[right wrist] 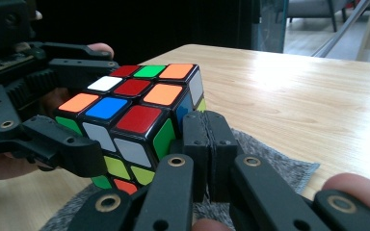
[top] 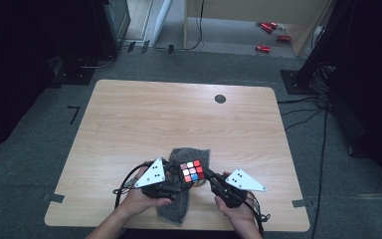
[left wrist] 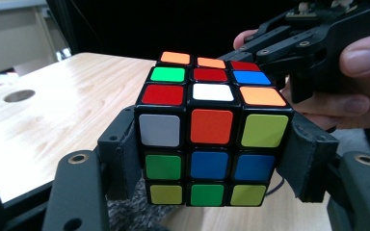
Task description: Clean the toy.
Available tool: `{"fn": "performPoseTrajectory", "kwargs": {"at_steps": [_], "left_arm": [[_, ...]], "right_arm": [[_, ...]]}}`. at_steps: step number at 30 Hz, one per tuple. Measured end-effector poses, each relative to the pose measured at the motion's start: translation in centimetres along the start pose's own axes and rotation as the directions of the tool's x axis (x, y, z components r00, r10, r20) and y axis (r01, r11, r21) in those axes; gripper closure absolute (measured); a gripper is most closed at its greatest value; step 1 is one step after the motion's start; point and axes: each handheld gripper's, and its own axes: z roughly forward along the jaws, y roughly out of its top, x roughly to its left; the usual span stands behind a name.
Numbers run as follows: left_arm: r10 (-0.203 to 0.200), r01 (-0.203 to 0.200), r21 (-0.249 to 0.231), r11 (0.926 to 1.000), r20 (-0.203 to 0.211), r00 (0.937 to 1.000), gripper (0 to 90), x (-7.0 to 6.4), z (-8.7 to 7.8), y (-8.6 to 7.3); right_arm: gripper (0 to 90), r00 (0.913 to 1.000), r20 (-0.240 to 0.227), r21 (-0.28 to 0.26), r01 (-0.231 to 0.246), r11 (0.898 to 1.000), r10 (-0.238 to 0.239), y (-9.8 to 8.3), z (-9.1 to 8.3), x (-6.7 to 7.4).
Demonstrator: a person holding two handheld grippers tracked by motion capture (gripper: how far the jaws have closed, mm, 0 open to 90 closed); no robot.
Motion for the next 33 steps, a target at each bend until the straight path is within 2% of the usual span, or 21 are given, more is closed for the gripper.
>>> {"fn": "performPoseTrajectory", "kwargs": {"at_steps": [2, 11, 13, 15, 17, 18, 20, 25, 28, 30, 33], "left_arm": [[0.003, -0.003, -0.003, 1.0000, -0.001, 1.0000, 34.9, 0.0, 0.0, 0.1], [-0.007, 0.008, -0.014, 0.9999, 0.005, 1.0000, 35.0, 0.1, -0.1, 0.1], [-0.024, 0.024, -0.032, 0.9992, 0.006, 0.9997, 35.1, 0.3, -0.4, 0.2], [-0.034, 0.033, -0.038, 0.9987, -0.014, 0.9993, 35.2, 0.9, -1.0, 0.4], [-0.045, 0.043, -0.043, 0.9981, -0.039, 0.9982, 35.3, 1.7, -1.9, 0.5], [-0.050, 0.047, -0.044, 0.9979, -0.056, 0.9972, 35.3, 2.2, -2.4, 0.5], [-0.063, 0.059, -0.055, 0.9968, -0.079, 0.9949, 35.3, 2.8, -3.3, 0.5], [-0.104, 0.093, -0.082, 0.9923, -0.141, 0.9846, 35.3, 4.4, -5.4, 0.7], [-0.108, 0.096, -0.077, 0.9924, -0.162, 0.9810, 35.3, 4.9, -6.0, 0.6], [-0.108, 0.097, -0.068, 0.9929, -0.175, 0.9787, 35.3, 5.1, -6.1, 0.5], [-0.111, 0.101, -0.066, 0.9928, -0.188, 0.9758, 35.2, 5.2, -6.2, 0.4]], "right_arm": [[90.0, 0.9999, -0.007, -0.005, -0.015, 1.000, 0.015, 0.0, 0.0, 0.0], [90.0, 0.9996, -0.011, -0.008, -0.025, 1.000, 0.025, 0.0, 0.0, 0.1], [85.6, 0.9999, -0.008, -0.019, -0.013, 1.000, 0.013, 0.2, -0.1, 0.1], [72.9, 0.9999, -0.007, -0.040, -0.012, 0.999, 0.012, 0.5, -0.2, -0.1], [69.1, 0.9999, 0.001, -0.055, -0.014, 0.998, 0.014, 0.5, -0.2, -0.3], [64.2, 0.9999, 0.009, -0.051, -0.010, 0.999, 0.010, 0.4, -0.1, -0.3], [55.6, 0.9998, 0.021, -0.027, 0.001, 1.000, 0.000, 0.1, 0.3, -0.4], [33.4, 0.9998, -0.002, 0.053, -0.018, 0.998, 0.018, -0.7, 2.0, 0.4], [16.7, 0.9999, 0.006, 0.107, 0.009, 0.994, -0.009, -0.8, 3.3, 1.2], [11.0, 0.9992, 0.012, 0.160, 0.034, 0.987, -0.037, -1.0, 4.2, 1.9], [1.8, 0.9979, -0.027, 0.254, 0.064, 0.965, -0.059, -1.4, 6.2, 2.6]]}}
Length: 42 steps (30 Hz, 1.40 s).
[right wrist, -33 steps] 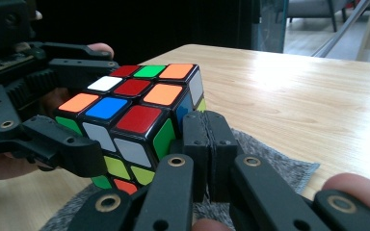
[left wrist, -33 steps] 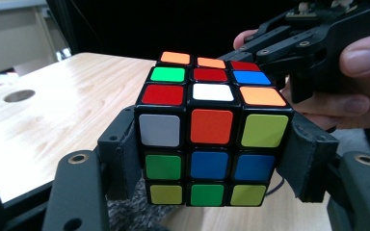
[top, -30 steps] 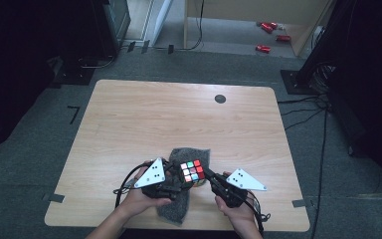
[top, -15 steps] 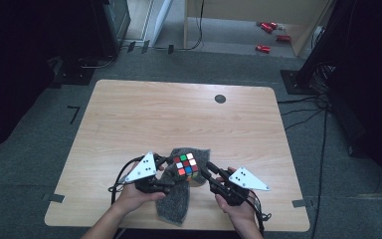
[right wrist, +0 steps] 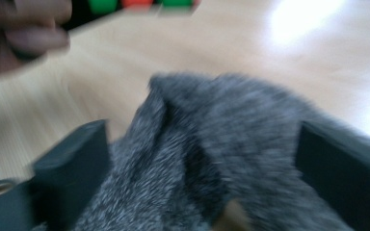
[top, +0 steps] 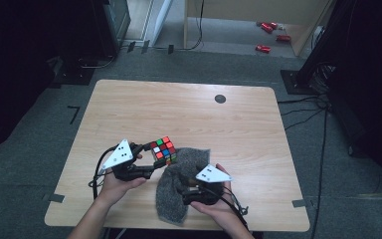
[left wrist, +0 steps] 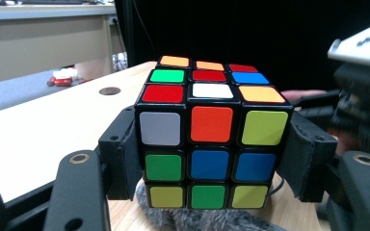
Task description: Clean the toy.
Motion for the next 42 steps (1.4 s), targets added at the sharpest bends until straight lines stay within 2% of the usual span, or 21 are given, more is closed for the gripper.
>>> {"fn": "performPoseTrajectory", "kwargs": {"at_steps": [4, 8, 10, 13, 14, 15, 16, 18, 20, 22, 24, 27, 29, 32, 35, 36, 37, 39, 42], "left_arm": [[-0.006, 0.006, -0.003, 1.0000, -0.009, 0.9999, 35.3, 0.1, 0.0, -0.1], [-0.007, 0.007, -0.001, 1.0000, -0.007, 1.0000, 35.2, 0.0, 0.0, -0.2], [-0.006, 0.006, 0.000, 1.0000, -0.006, 1.0000, 35.3, 0.1, 0.1, -0.2], [-0.008, 0.008, 0.004, 1.0000, -0.004, 1.0000, 35.3, 0.0, 0.3, -0.2], [-0.005, 0.005, 0.008, 1.0000, -0.004, 1.0000, 35.3, -0.1, 0.4, -0.3], [-0.003, 0.003, 0.009, 1.0000, -0.003, 1.0000, 35.3, -0.1, 0.5, -0.3], [0.000, 0.000, 0.011, 0.9999, -0.002, 1.0000, 35.2, -0.2, 0.6, -0.3], [0.005, -0.005, 0.016, 0.9999, -0.001, 1.0000, 35.3, -0.3, 0.9, -0.3], [0.019, -0.019, 0.031, 0.9993, -0.012, 0.9998, 35.3, -0.5, 1.1, -0.4], [0.033, -0.032, 0.052, 0.9981, -0.016, 0.9993, 35.3, -0.6, 1.5, -0.6], [0.041, -0.039, 0.074, 0.9965, -0.015, 0.9991, 35.2, -0.7, 1.9, -0.7], [0.055, -0.053, 0.107, 0.9928, -0.010, 0.9985, 35.2, -1.0, 2.7, -1.1], [0.069, -0.068, 0.131, 0.9891, -0.005, 0.9976, 35.3, -1.3, 3.0, -1.3], [0.083, -0.082, 0.171, 0.9819, 0.001, 0.9966, 35.3, -1.8, 3.7, -1.8], [0.117, -0.119, 0.226, 0.9669, 0.021, 0.9929, 35.3, -2.8, 4.6, -2.2], [0.124, -0.127, 0.234, 0.9639, 0.029, 0.9919, 35.2, -3.2, 4.8, -2.3], [0.143, -0.151, 0.248, 0.9568, 0.051, 0.9884, 35.3, -4.0, 5.3, -2.4], [0.157, -0.172, 0.256, 0.9514, 0.077, 0.9846, 35.2, -4.9, 5.9, -2.4], [0.182, -0.199, 0.262, 0.9443, 0.091, 0.9792, 35.2, -6.0, 6.5, -2.4]], "right_arm": [[0.0, 0.9999, 0.015, 0.043, -0.006, 0.999, 0.006, -0.4, 2.5, 0.4], [0.0, 0.9969, 0.049, 0.144, 0.054, 0.988, -0.062, -1.0, 4.3, 1.1], [0.5, 0.9959, 0.070, 0.173, 0.044, 0.984, -0.057, -1.2, 4.6, 1.2], [18.5, 0.9911, 0.123, 0.208, 0.025, 0.978, -0.051, -1.2, 4.8, 1.1], [27.2, 0.9907, 0.128, 0.201, 0.019, 0.979, -0.046, -1.2, 4.7, 1.0], [40.2, 0.9882, 0.147, 0.186, 0.015, 0.982, -0.043, -1.3, 4.4, 0.7], [46.1, 0.9877, 0.153, 0.178, 0.002, 0.984, -0.029, -1.3, 4.3, 0.5], [63.6, 0.9881, 0.154, 0.159, -0.031, 0.987, 0.006, -1.4, 3.8, -0.5], [72.6, 0.9872, 0.146, 0.145, -0.086, 0.986, 0.065, -1.5, 3.1, -1.7], [76.1, 0.9822, 0.157, 0.117, -0.122, 0.986, 0.102, -1.7, 2.2, -2.7], [77.5, 0.9792, 0.172, 0.076, -0.122, 0.990, 0.108, -1.8, 1.1, -3.2], [77.5, 0.9757, 0.186, -0.013, -0.116, 0.993, 0.116, -1.1, -0.9, -3.8], [77.6, 0.9706, 0.201, -0.093, -0.116, 0.989, 0.133, -0.3, -2.5, -4.0], [77.7, 0.9764, 0.167, -0.172, -0.107, 0.979, 0.136, 0.7, -4.3, -4.0], [77.7, 0.9833, 0.123, -0.228, -0.104, 0.968, 0.134, 1.4, -5.2, -3.4], [77.7, 0.9857, 0.106, -0.239, -0.103, 0.966, 0.131, 1.6, -5.2, -3.2], [77.7, 0.9879, 0.089, -0.240, -0.103, 0.965, 0.127, 1.7, -5.2, -3.0], [77.5, 0.9927, 0.043, -0.218, -0.100, 0.971, 0.112, 1.8, -4.6, -2.1], [77.3, 0.9934, -0.018, -0.193, -0.114, 0.974, 0.113, 1.7, -3.7, -1.1]]}}
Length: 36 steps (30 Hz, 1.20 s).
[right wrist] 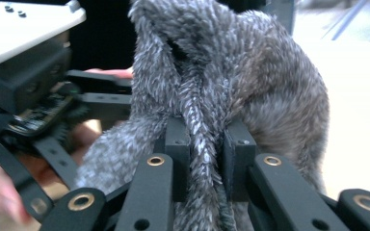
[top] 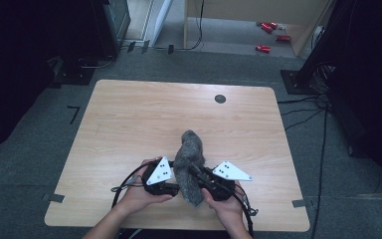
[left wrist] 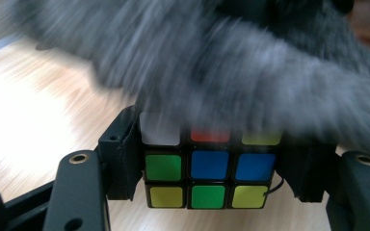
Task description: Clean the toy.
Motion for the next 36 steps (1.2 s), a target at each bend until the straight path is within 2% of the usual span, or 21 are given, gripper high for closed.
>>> {"fn": "performPoseTrajectory", "kwargs": {"at_steps": [2, 3, 5, 7, 9, 11, 14, 16, 19, 22, 25, 26, 30, 31, 34, 36], "left_arm": [[0.008, -0.008, -0.002, 1.0000, -0.013, 0.9999, 35.3, -0.2, -0.1, 0.1], [0.004, -0.004, -0.010, 0.9999, -0.006, 1.0000, 35.4, -0.1, -0.4, 0.1], [-0.008, 0.008, -0.029, 0.9995, -0.004, 1.0000, 35.3, 0.4, -0.9, 0.1], [-0.017, 0.017, -0.041, 0.9990, -0.014, 0.9997, 35.4, 0.8, -1.2, 0.2], [-0.028, 0.027, -0.048, 0.9985, -0.015, 0.9995, 35.4, 1.1, -1.3, 0.2], [-0.020, 0.020, -0.039, 0.9990, -0.012, 0.9997, 35.4, 0.8, -1.0, 0.3], [0.012, -0.012, -0.010, 0.9999, -0.007, 0.9999, 35.4, -0.1, -0.3, 0.4], [0.027, -0.027, -0.007, 0.9996, -0.005, 0.9996, 35.4, -0.6, -0.1, 0.5], [0.014, -0.014, -0.019, 0.9997, -0.004, 0.9999, 35.4, -0.3, -0.4, 0.6], [-0.011, 0.010, -0.037, 0.9993, -0.022, 0.9997, 35.4, 0.5, -0.9, 0.4], [-0.025, 0.023, -0.037, 0.9990, -0.035, 0.9991, 35.4, 0.8, -1.0, 0.4], [-0.018, 0.017, -0.030, 0.9994, -0.038, 0.9991, 35.4, 0.7, -0.9, 0.4], [0.018, -0.018, 0.001, 0.9998, -0.023, 0.9996, 35.4, -0.6, 0.1, 0.7], [0.016, -0.016, 0.001, 0.9999, -0.020, 0.9997, 35.4, -0.7, 0.2, 0.8], [0.004, -0.004, -0.016, 0.9999, -0.003, 1.0000, 35.4, -0.7, 0.3, 1.0], [-0.008, 0.008, -0.032, 0.9995, 0.001, 1.0000, 35.4, -0.3, 0.1, 1.1]], "right_arm": [[77.2, 0.9995, 0.014, 0.001, 0.029, 1.000, -0.029, -0.2, 0.3, 0.6], [77.1, 0.9990, 0.024, 0.000, 0.037, 0.999, -0.037, -0.1, 0.3, 0.6], [76.9, 0.9983, 0.052, -0.009, 0.025, 1.000, -0.024, 0.0, 0.1, 0.0], [77.0, 0.9962, 0.087, -0.012, -0.008, 1.000, 0.009, 0.0, -0.2, -0.9], [77.3, 0.9959, 0.077, -0.015, -0.047, 0.999, 0.048, 0.0, -0.6, -1.6], [77.4, 0.9976, 0.063, -0.014, -0.028, 1.000, 0.028, 0.0, -0.7, -1.3], [77.3, 0.9994, 0.034, -0.006, 0.006, 1.000, -0.006, 0.0, -0.3, 0.1], [77.1, 0.9997, 0.023, -0.007, 0.013, 1.000, -0.013, 0.0, 0.0, 0.5], [77.2, 0.9994, 0.035, -0.019, -0.005, 1.000, 0.005, 0.1, 0.0, -0.1], [77.1, 0.9977, 0.063, -0.018, -0.026, 1.000, 0.027, 0.0, -0.4, -1.0], [77.2, 0.9977, 0.059, -0.021, -0.031, 0.999, 0.032, -0.1, -0.5, -1.0], [77.4, 0.9986, 0.047, -0.022, -0.021, 1.000, 0.022, -0.1, -0.5, -0.4], [77.2, 0.9999, 0.010, -0.022, -0.005, 1.000, 0.006, -0.2, -0.2, 0.7], [77.2, 0.9999, 0.010, -0.024, -0.004, 1.000, 0.004, -0.2, -0.2, 0.8], [77.1, 0.9996, 0.026, -0.033, -0.014, 0.999, 0.015, -0.1, -0.3, 0.1], [77.1, 0.9981, 0.057, -0.042, -0.022, 0.999, 0.024, -0.1, -0.7, -0.6]]}}
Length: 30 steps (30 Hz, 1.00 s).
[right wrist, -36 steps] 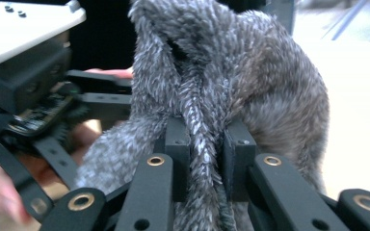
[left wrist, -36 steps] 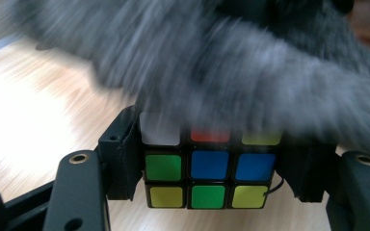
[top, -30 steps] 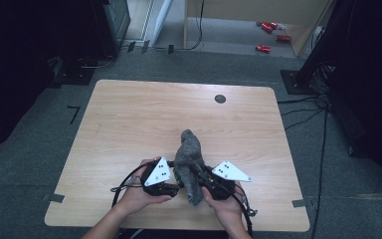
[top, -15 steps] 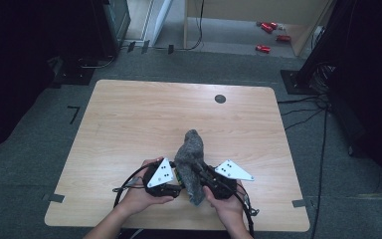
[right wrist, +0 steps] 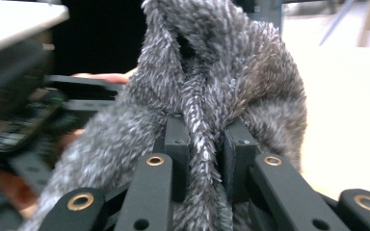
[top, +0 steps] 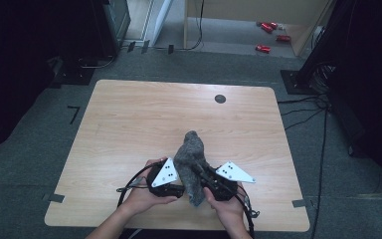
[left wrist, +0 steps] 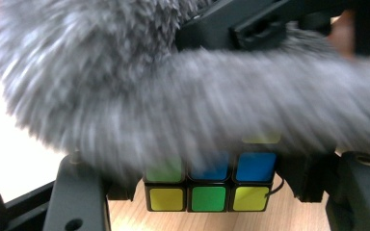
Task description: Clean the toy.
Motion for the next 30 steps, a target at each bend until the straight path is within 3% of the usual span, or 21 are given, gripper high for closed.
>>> {"fn": "performPoseTrajectory", "kwargs": {"at_steps": [4, 6, 9, 12, 14, 17, 20, 25, 30], "left_arm": [[-0.019, 0.019, -0.014, 0.9997, -0.004, 0.9998, 35.4, 0.7, -0.4, 0.0], [-0.010, 0.010, -0.001, 1.0000, -0.008, 0.9999, 35.4, 0.5, -0.1, 0.0], [0.004, -0.004, 0.021, 0.9998, -0.004, 1.0000, 35.4, 0.1, 0.4, -0.1], [0.001, -0.001, 0.010, 0.9999, 0.002, 1.0000, 35.4, 0.0, 0.3, 0.0], [-0.011, 0.011, -0.005, 0.9999, 0.003, 0.9999, 35.4, 0.3, -0.1, 0.0], [-0.025, 0.025, -0.019, 0.9995, -0.012, 0.9996, 35.4, 0.9, -0.7, -0.1], [-0.027, 0.026, -0.022, 0.9994, -0.014, 0.9996, 35.4, 1.1, -1.0, -0.3], [-0.023, 0.023, -0.005, 0.9997, -0.022, 0.9995, 35.4, 0.8, -0.7, -0.5], [-0.018, 0.018, -0.008, 0.9998, -0.019, 0.9996, 35.4, 0.5, -0.8, -0.4]], "right_arm": [[77.2, 0.9993, 0.025, 0.001, -0.027, 1.000, 0.027, 0.0, -0.7, -1.0], [77.3, 0.9996, 0.024, 0.015, -0.015, 1.000, 0.015, 0.0, -0.6, -0.5], [77.1, 0.9999, -0.011, 0.020, -0.001, 1.000, 0.001, 0.0, -0.2, 0.5], [77.1, 0.9997, -0.020, 0.018, 0.013, 1.000, -0.013, 0.1, 0.0, 1.0], [77.1, 0.9998, -0.015, 0.008, 0.011, 1.000, -0.010, 0.2, 0.0, 0.6], [77.2, 0.9994, 0.032, 0.004, -0.013, 1.000, 0.013, 0.2, -0.1, -0.7], [77.4, 0.9981, 0.028, 0.011, -0.056, 0.998, 0.056, -0.1, -0.1, -1.5], [77.6, 0.9998, 0.016, 0.016, -0.007, 1.000, 0.007, 0.1, 0.3, 0.1], [77.2, 0.9999, -0.007, 0.015, -0.014, 1.000, 0.014, 0.2, 0.5, 0.2]]}}
